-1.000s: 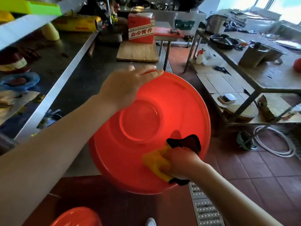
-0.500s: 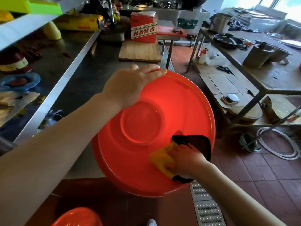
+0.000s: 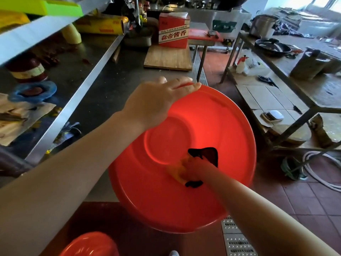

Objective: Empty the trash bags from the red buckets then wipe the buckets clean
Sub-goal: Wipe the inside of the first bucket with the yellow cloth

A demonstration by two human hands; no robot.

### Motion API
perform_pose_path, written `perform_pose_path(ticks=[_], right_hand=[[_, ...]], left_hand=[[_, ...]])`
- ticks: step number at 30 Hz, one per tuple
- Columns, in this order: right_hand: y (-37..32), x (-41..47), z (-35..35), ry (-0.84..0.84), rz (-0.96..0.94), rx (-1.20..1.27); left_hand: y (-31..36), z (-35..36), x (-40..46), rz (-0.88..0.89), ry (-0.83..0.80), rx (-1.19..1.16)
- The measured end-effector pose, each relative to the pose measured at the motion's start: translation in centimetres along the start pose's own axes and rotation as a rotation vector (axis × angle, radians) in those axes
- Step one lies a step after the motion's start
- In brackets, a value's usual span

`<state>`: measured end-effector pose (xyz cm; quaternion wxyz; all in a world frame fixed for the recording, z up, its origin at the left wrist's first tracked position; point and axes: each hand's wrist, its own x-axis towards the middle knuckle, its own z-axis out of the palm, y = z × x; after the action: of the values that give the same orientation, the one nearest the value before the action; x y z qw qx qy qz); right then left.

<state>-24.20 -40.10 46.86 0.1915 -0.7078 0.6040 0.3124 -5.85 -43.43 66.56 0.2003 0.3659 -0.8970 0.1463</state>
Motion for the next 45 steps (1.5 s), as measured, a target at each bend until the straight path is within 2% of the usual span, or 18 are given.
perform_pose_path(ticks=[5,14,33,45], right_hand=[[-0.6,2.6,-0.4,-0.014,0.025,0.02],[-0.5,1.7,-0.5,-0.062,0.08,-0.087],[1.7,-7.7,3.6,0.119,-0.013,-0.019],[0.9,-17.2,2.7,0.135,-0.152,0.087]], left_hand=[[0.3,0.0,-0.4,0.016,0.03,0.015],[1.8,-0.4,-0.2,0.093,-0.031,0.057],[2.4,-0.1,0.6,0.158,-0.005,0.039],[0.6,0.0,1.1,0.206,-0.005,-0.017]])
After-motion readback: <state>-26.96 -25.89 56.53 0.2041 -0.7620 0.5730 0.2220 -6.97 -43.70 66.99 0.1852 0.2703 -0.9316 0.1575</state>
